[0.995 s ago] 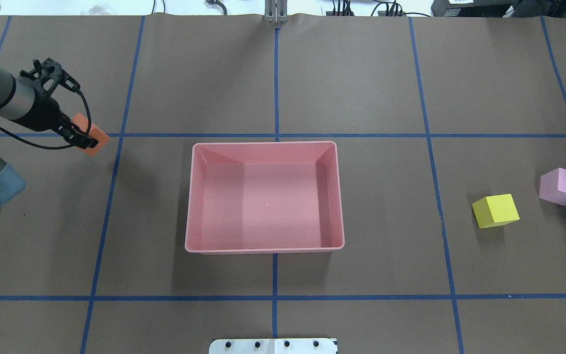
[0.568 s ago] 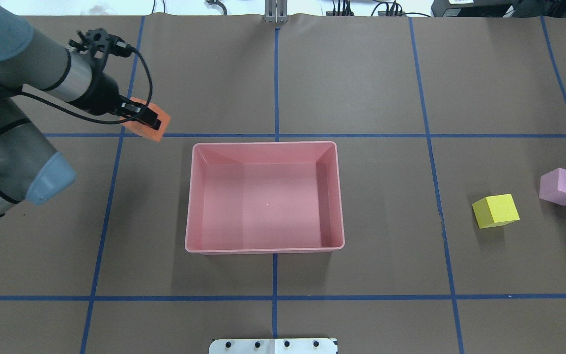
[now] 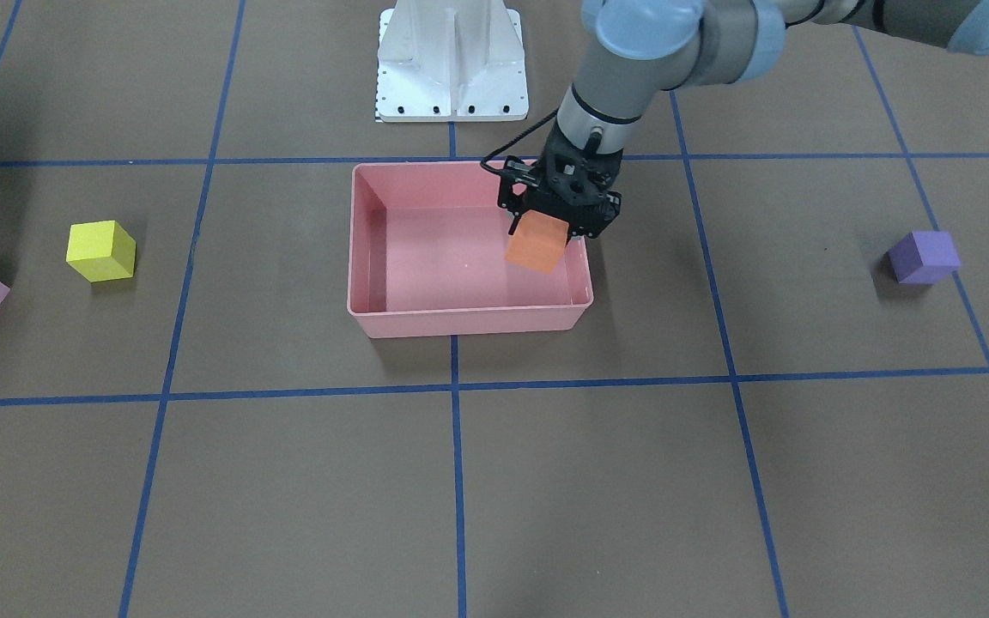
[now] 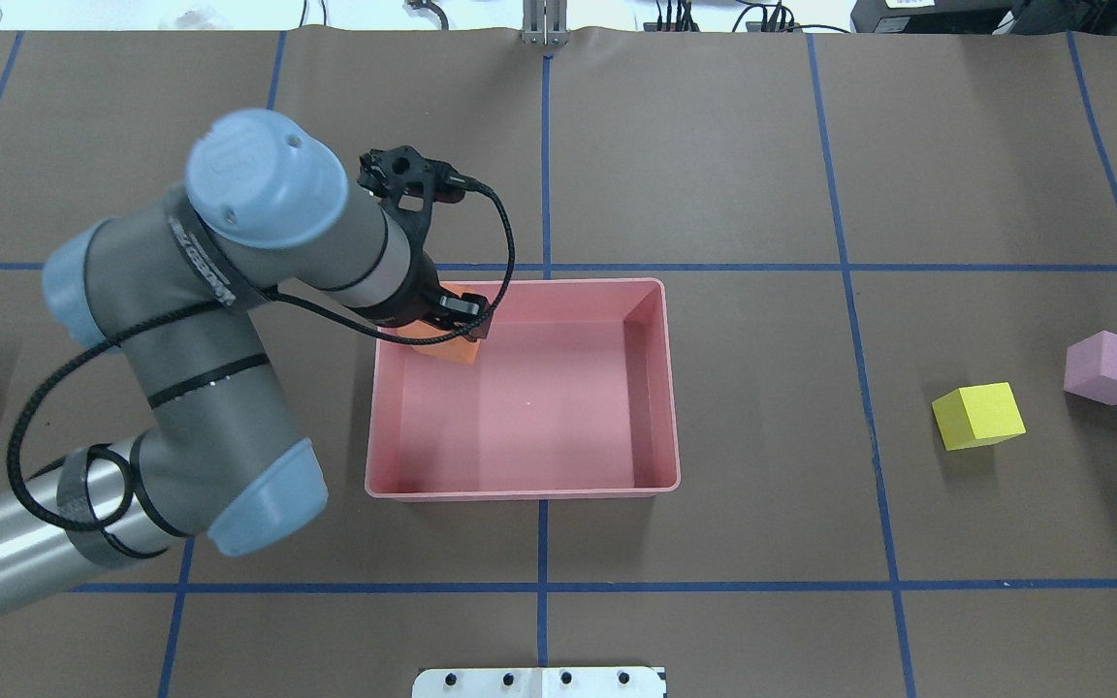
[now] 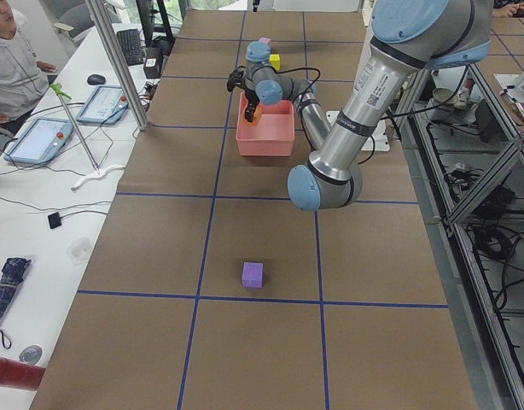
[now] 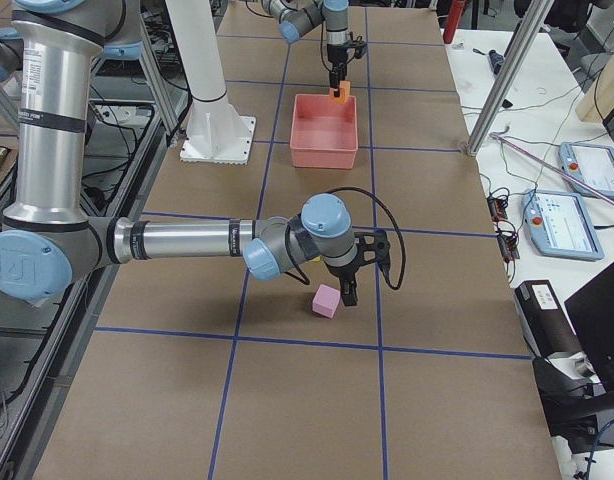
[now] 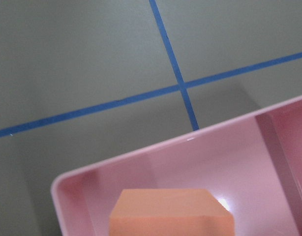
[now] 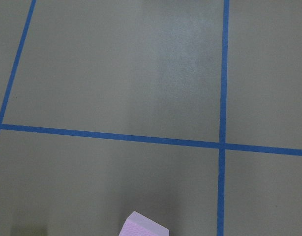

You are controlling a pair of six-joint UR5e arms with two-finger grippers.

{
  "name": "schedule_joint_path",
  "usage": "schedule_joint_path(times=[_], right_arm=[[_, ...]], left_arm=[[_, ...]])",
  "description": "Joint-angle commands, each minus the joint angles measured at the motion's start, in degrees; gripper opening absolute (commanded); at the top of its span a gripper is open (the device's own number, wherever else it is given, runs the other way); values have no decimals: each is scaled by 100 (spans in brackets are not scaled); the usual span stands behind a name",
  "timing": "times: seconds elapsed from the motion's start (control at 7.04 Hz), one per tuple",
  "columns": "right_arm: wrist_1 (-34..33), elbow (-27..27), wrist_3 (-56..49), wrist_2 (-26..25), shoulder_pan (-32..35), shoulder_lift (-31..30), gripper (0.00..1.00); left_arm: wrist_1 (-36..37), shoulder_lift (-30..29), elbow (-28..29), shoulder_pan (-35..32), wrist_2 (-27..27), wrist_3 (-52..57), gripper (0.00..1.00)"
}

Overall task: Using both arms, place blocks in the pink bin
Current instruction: 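Lift the orange cube with the left gripper and carry it over the pink bin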

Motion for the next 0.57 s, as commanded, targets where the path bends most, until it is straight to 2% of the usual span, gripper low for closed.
schedule_joint_path(times=[0.0, 0.14, 0.28, 0.43], right_arm=[[314, -17, 629, -484, -552, -7, 99], [403, -43, 866, -520, -624, -86, 99], [421, -43, 1181, -703, -703, -156, 98], [561, -43, 1585, -940, -852, -244, 98]], left_arm=[[424, -12, -413, 308, 732, -163, 100], [1340, 15, -1087, 230, 393, 482, 100], [1845, 163, -1590, -50, 338, 1080, 100], [1859, 330, -1638, -139, 355, 1199, 100]])
